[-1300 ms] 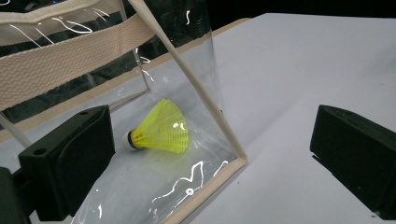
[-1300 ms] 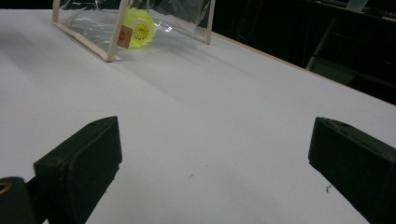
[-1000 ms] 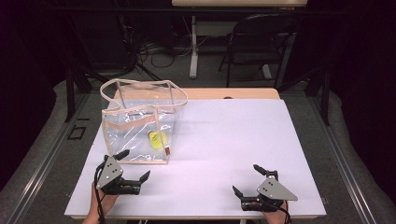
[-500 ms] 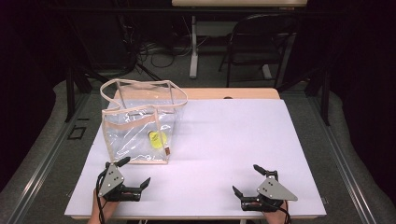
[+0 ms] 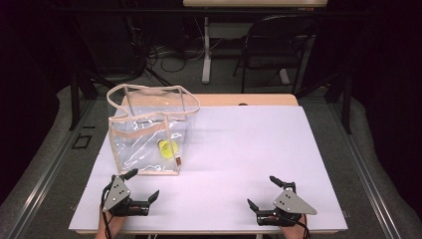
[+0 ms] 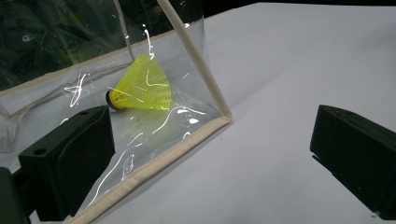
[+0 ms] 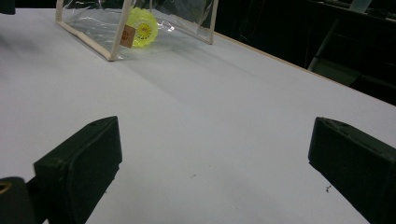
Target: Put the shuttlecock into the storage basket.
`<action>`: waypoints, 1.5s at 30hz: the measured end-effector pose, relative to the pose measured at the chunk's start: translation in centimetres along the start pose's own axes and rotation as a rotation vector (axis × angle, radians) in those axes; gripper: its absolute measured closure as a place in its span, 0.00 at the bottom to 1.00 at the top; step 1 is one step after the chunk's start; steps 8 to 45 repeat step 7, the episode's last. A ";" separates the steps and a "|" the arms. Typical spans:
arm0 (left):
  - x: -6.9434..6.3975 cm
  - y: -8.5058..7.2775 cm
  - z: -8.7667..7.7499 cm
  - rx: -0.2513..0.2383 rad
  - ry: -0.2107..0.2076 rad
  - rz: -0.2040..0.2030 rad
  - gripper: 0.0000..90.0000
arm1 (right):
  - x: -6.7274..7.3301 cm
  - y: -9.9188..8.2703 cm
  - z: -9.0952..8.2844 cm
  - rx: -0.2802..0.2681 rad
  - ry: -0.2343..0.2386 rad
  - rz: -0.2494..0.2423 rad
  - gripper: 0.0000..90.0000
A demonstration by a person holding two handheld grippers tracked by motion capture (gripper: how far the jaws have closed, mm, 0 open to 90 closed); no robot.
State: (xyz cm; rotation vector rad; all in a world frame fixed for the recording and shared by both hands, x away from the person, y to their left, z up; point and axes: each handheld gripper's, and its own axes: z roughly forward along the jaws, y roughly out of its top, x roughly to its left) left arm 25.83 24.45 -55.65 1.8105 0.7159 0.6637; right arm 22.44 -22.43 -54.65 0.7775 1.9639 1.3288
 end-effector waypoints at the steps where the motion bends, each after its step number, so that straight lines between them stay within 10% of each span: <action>1: 0.0 0.0 0.0 -0.001 -0.002 -0.002 0.00 | 0.0 0.0 0.0 0.000 0.000 0.001 0.02; 45: 0.0 0.1 0.0 -0.004 -0.010 0.001 0.00 | 0.0 0.0 0.0 0.002 0.002 0.003 0.02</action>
